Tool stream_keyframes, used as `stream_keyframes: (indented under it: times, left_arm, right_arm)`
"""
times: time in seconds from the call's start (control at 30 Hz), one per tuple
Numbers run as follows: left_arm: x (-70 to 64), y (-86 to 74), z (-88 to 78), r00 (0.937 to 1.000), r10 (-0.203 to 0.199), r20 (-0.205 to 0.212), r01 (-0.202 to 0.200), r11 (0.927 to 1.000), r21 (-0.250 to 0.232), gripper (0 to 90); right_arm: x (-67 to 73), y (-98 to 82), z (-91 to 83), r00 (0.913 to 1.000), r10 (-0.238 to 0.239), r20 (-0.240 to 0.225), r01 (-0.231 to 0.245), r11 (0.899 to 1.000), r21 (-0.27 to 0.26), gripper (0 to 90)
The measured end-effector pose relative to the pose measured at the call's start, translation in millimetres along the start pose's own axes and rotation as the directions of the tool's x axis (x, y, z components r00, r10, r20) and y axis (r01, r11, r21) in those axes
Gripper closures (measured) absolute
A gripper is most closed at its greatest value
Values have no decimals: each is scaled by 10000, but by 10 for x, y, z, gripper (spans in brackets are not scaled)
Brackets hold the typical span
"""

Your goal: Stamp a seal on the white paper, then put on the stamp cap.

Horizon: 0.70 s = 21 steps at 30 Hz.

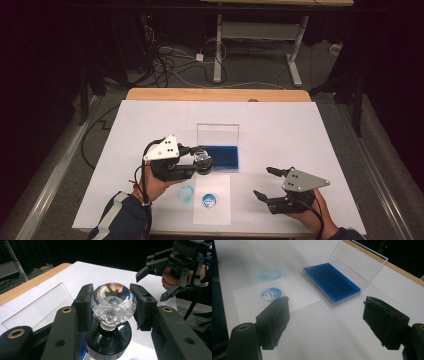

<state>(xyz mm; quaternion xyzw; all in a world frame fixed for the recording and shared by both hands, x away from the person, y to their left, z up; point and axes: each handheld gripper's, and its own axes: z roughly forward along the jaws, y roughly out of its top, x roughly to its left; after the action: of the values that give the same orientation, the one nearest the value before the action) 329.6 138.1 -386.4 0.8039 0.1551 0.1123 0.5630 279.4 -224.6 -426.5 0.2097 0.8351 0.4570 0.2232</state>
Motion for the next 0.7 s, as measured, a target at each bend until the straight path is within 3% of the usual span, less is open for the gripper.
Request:
stream_keyframes:
  times: [0.7]
  left_arm:
    - [97,-23,-100,9980,24,-630,-15,9999,135,544]
  right_arm:
    - [-23,-48,-39,9999,1,106,-2,10000,71,213]
